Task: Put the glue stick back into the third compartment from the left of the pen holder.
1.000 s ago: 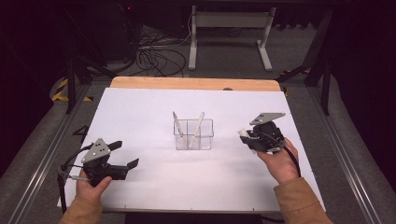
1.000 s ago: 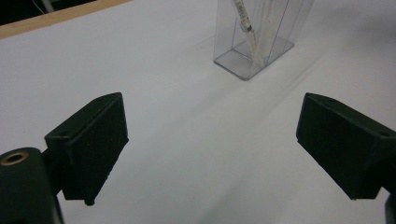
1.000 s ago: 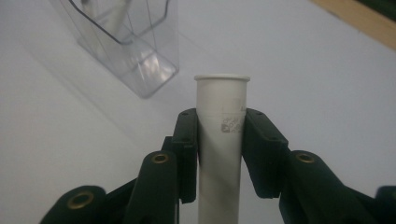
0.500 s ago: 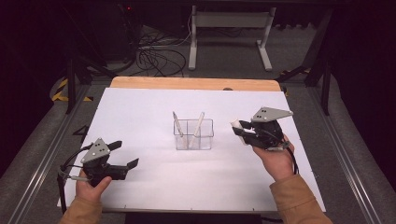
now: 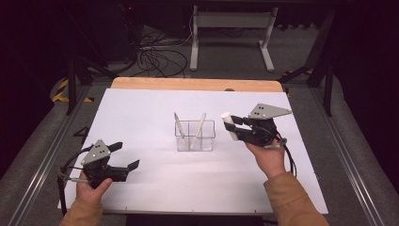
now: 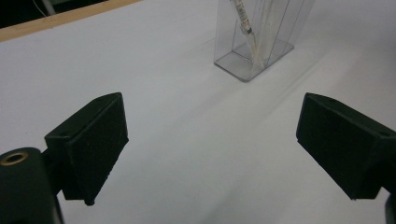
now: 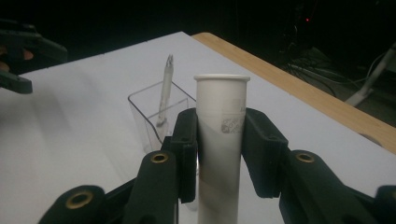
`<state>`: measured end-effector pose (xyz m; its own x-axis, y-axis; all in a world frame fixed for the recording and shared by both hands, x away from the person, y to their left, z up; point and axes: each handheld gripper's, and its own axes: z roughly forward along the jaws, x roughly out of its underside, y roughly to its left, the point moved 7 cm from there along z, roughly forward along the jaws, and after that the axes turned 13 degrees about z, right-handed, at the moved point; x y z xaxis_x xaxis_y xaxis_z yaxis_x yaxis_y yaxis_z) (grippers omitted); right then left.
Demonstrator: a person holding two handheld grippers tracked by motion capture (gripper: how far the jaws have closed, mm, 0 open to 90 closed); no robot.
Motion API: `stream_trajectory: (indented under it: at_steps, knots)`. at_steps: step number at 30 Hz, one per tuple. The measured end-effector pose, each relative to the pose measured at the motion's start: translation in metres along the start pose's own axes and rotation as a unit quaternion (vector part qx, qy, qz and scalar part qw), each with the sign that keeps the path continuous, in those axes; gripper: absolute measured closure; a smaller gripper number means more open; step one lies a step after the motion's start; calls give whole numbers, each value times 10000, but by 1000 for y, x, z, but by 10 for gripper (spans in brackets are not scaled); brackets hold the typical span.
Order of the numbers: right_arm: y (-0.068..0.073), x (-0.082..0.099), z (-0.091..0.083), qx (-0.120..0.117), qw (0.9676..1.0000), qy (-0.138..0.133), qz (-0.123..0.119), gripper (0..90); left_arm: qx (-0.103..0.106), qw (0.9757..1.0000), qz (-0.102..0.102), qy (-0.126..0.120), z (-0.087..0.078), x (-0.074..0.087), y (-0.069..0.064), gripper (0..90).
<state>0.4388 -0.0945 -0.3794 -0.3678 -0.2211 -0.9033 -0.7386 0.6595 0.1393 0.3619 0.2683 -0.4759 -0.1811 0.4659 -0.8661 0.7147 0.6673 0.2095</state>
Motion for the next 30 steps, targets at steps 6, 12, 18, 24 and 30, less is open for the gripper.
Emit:
stream_trajectory:
  at_steps: [6,12,18,24,30]
  knots:
    - [3,-5,15,-208,9995,-187,156,679,-15,10000,9,2,-1,0,0,97]
    - [5,-8,25,-412,9980,-367,298,679,-17,10000,-7,-7,-2,1,1,98]
    - [8,-8,36,-411,9976,-526,195,677,-14,10000,-23,-14,-1,1,1,97]
    - [13,-8,47,-380,9974,-611,6,677,12,10000,-46,-13,-1,2,1,97]
    - [14,-7,55,-368,9972,-644,-26,676,13,10000,-50,-12,-1,2,1,98]
